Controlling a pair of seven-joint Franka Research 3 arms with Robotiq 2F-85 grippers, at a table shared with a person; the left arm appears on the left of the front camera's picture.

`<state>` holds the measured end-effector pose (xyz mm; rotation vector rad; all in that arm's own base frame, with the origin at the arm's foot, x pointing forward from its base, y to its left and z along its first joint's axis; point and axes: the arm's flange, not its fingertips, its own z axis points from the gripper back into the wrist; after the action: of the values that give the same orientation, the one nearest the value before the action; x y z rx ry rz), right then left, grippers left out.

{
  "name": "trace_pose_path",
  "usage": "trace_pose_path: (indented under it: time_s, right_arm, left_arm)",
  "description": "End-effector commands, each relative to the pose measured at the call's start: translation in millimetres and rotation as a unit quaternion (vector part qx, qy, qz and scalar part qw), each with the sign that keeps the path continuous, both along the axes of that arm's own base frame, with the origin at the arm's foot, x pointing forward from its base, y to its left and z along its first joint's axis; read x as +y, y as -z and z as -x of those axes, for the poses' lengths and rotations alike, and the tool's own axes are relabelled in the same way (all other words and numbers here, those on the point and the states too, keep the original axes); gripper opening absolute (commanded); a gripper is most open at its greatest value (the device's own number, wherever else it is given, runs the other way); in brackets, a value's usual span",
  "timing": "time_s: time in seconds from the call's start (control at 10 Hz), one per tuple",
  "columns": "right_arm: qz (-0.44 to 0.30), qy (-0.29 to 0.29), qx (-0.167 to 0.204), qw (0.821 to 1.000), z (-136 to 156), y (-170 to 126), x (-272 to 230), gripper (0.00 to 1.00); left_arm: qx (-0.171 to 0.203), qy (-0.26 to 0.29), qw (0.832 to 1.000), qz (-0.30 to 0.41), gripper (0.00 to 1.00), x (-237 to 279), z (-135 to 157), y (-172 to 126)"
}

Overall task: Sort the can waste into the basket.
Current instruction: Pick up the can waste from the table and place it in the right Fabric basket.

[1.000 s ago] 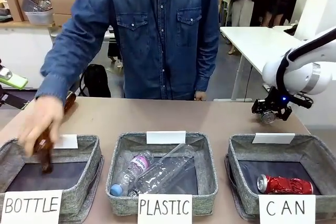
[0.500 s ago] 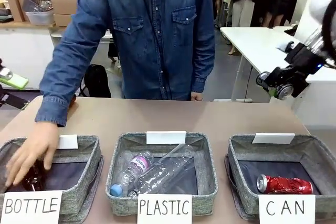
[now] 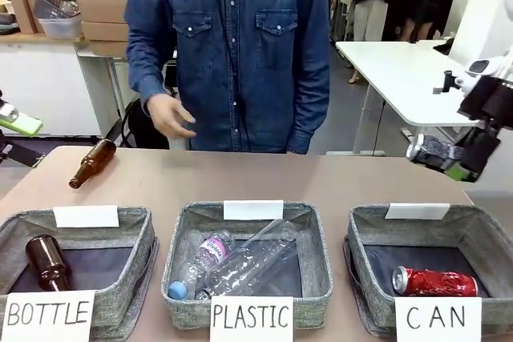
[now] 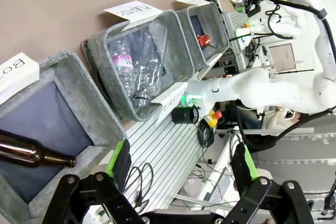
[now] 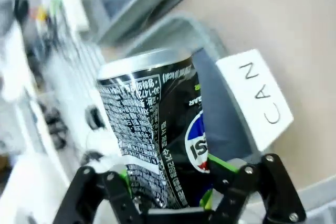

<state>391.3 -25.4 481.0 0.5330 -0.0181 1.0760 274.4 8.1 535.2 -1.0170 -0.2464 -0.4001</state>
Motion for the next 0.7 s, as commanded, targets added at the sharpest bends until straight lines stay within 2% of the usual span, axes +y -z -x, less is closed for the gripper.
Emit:
trace_pose_path:
  time_s: [0.0,0.1,0.6]
  right_arm:
    - [-0.041,-0.124,-0.057,0.99,6.0,4.0,-10.6,0.14]
    - [-0.03,-0.112,-0.031,0.993,4.1,3.4,-7.8,0.14]
    - [-0.026,-0.113,-0.015,0.993,-1.2,2.6,-7.2,0.14]
  left_arm:
    - [-0.007,0.008,1.0,-0.001,1.0,2.8,0.6,0.7]
    - [-0.007,0.008,1.0,-0.001,1.0,2.8,0.6,0.7]
    - [-0.007,0.008,1.0,-0.001,1.0,2.8,0.6,0.7]
